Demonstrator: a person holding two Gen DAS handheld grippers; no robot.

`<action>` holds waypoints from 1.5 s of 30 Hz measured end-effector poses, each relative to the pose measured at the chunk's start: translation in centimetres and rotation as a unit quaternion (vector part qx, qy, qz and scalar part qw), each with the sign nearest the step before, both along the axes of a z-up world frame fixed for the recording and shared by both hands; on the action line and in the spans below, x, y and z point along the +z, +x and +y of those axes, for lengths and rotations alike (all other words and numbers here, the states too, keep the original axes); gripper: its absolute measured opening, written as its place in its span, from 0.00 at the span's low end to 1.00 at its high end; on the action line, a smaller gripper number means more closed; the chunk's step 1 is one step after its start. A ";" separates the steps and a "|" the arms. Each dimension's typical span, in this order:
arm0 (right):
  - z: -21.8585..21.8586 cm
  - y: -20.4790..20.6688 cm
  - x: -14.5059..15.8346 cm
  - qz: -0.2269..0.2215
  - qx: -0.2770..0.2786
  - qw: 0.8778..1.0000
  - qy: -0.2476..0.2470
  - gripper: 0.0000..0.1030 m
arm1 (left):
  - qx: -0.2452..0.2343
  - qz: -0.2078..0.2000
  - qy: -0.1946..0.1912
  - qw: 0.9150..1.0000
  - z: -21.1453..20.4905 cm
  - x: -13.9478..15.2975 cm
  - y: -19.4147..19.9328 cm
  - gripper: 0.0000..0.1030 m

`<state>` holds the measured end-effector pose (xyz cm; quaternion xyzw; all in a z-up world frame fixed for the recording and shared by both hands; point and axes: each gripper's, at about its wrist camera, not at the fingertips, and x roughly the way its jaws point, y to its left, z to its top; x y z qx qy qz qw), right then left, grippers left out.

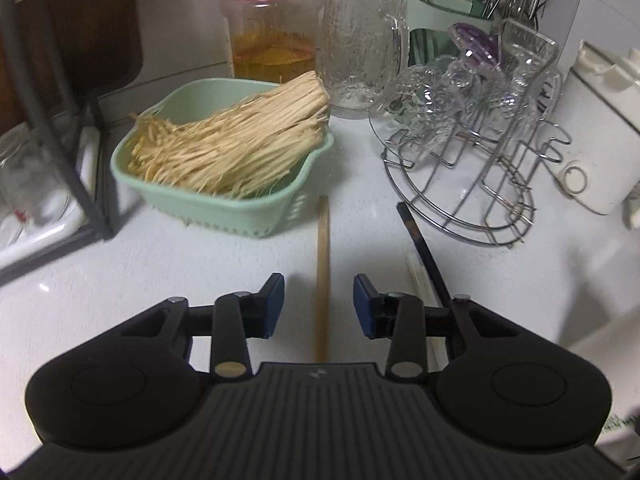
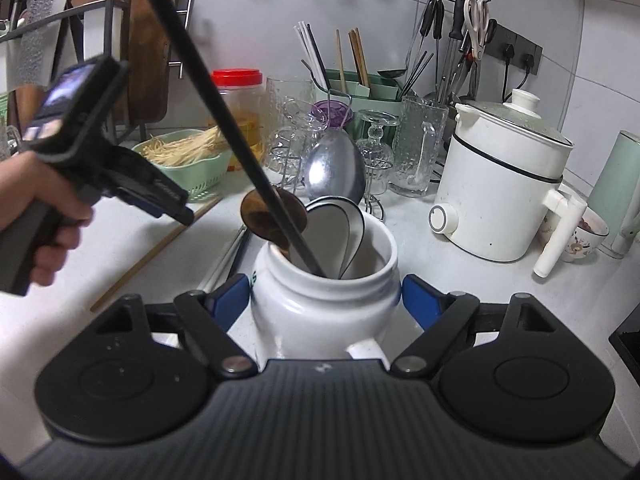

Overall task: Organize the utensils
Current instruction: 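Close the left tool on the wooden chopstick, then lift the wooden chopstick with the left tool and carry it over the mug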

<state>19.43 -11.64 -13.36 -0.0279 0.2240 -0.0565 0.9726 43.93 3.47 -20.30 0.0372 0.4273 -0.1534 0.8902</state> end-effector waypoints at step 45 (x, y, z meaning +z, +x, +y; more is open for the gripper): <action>-1.0 1.8 1.3 0.088 0.028 0.996 0.015 0.91 | 0.052 -0.062 -0.045 0.996 1.6 14.0 -8.5 0.07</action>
